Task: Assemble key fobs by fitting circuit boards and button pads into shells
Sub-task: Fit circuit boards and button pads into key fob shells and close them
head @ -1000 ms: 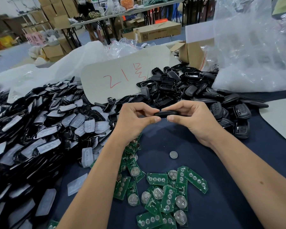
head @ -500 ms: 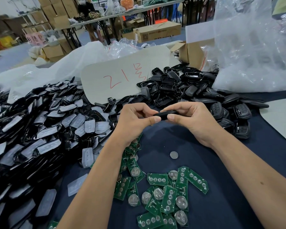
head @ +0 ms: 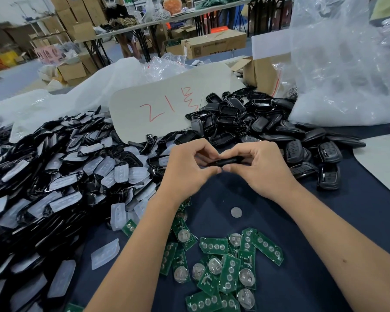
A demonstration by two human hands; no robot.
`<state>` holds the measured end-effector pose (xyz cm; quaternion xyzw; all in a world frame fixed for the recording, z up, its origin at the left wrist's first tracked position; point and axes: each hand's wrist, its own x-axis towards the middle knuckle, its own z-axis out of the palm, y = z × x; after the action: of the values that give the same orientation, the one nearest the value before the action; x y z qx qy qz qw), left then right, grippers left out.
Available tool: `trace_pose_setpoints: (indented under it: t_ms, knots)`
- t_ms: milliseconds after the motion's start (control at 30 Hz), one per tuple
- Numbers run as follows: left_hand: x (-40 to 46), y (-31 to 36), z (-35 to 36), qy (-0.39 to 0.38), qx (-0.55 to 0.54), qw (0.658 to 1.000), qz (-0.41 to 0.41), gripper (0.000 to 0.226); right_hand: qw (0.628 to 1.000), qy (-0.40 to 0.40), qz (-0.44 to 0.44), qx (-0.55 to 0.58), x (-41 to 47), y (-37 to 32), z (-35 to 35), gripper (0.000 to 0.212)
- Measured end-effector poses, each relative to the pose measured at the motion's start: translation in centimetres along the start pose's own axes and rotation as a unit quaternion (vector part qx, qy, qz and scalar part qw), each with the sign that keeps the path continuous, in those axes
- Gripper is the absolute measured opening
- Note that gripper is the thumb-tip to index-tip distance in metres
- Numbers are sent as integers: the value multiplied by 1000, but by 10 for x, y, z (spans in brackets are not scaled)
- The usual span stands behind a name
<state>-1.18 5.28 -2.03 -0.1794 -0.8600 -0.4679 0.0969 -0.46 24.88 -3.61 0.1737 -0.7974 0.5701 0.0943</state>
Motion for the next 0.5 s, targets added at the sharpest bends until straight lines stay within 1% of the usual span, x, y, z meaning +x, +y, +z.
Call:
trace_pose_setpoints:
  t_ms: [67, 167, 300, 400, 500]
  knots:
    - [-1, 3, 2, 2, 24, 1000, 14, 38, 999, 7, -9, -40, -1, -1, 1, 29]
    - [-1, 5, 5, 4, 41, 999, 15, 44, 999, 3, -9, -45, -1, -3, -1, 25]
    - [-2, 6, 4, 0, 30, 1000, 8, 42, 998, -15, -35, -59, -1, -6, -3, 18]
    - [-1, 5, 5, -5, 38, 999, 11, 42, 996, -18, -49, -67, 1, -7, -5, 19]
    - [-1, 6, 10, -19, 62, 998, 24, 41, 991, -22, -77, -106, 2, -6, -4, 20]
